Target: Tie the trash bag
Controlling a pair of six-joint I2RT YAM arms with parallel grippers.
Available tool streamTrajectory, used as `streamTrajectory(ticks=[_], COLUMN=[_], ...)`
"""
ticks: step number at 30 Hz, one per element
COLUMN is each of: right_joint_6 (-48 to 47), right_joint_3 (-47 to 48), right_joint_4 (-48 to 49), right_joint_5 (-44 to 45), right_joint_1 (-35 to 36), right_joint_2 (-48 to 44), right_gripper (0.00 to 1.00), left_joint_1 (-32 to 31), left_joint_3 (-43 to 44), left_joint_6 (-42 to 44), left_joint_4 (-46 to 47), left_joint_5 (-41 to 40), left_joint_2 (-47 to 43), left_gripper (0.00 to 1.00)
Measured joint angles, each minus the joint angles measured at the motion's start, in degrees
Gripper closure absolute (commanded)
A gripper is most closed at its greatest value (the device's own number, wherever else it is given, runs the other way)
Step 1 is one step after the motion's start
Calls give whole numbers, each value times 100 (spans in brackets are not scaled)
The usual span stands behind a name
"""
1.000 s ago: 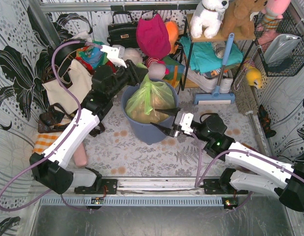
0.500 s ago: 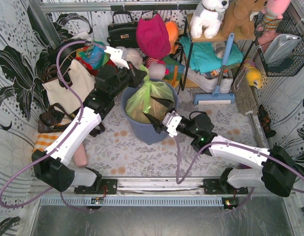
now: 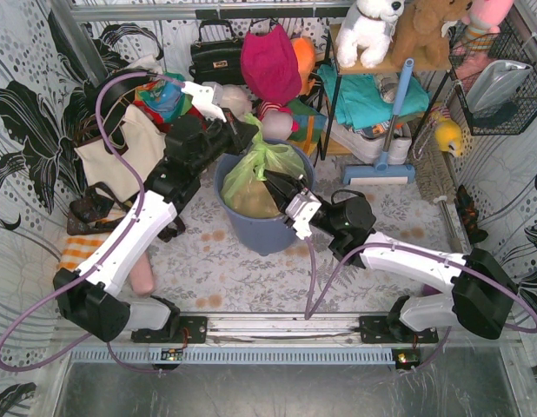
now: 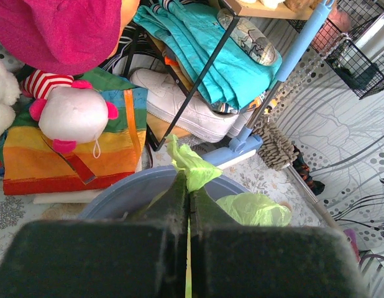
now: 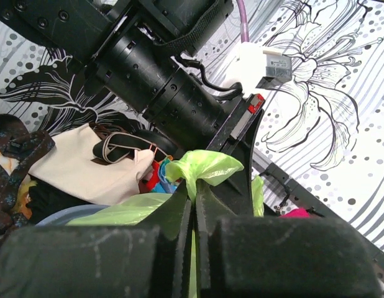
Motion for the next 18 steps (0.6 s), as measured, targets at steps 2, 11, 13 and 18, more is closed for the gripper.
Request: streamTrajectory(ticks=[2, 11, 13, 18], right_joint_6=[-22, 376, 662, 1550], right_joint_3=[55, 778, 855, 439], right_joint_4=[-37, -1526, -1919, -2605], right_joint_5=[-26, -330, -358, -437], right_joint_1=[0, -2, -2, -7], right_joint_2=[2, -643, -964, -1738], right_gripper=[100, 100, 100, 100], left_joint_1=[0, -2, -9, -11], left_joint_3=[0, 802, 835, 258], left_joint_6=[-2, 136, 153, 140], left_joint_4=[0, -306, -286, -94], left_joint_5=[-7, -313, -332, -404], left_joint_2=[0, 76, 59, 76], left_gripper=[100, 100, 100, 100])
